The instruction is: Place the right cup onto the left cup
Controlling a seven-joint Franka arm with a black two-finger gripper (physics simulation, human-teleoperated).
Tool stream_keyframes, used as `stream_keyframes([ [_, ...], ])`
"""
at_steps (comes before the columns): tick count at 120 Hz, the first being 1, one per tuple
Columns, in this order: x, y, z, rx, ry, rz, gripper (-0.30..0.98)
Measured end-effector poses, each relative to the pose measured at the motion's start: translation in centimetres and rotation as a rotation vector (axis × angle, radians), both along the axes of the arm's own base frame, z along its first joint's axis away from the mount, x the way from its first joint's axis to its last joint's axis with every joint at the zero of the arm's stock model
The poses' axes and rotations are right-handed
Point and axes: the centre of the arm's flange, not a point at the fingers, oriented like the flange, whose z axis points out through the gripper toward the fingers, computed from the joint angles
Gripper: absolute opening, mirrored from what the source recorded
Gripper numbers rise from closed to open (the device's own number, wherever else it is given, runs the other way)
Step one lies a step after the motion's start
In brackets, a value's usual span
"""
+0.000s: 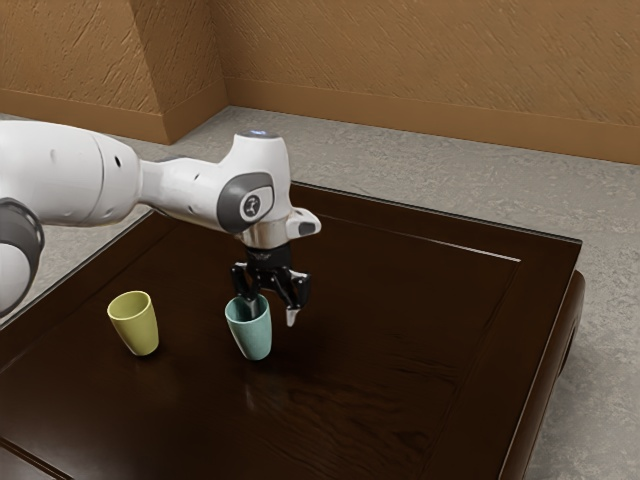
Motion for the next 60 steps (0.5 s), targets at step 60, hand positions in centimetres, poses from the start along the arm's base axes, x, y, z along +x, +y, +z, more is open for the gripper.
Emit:
stream_keyframes([
  [60,-0.7,0.7,2.3,0.004,-0.032,0.043,-0.05],
])
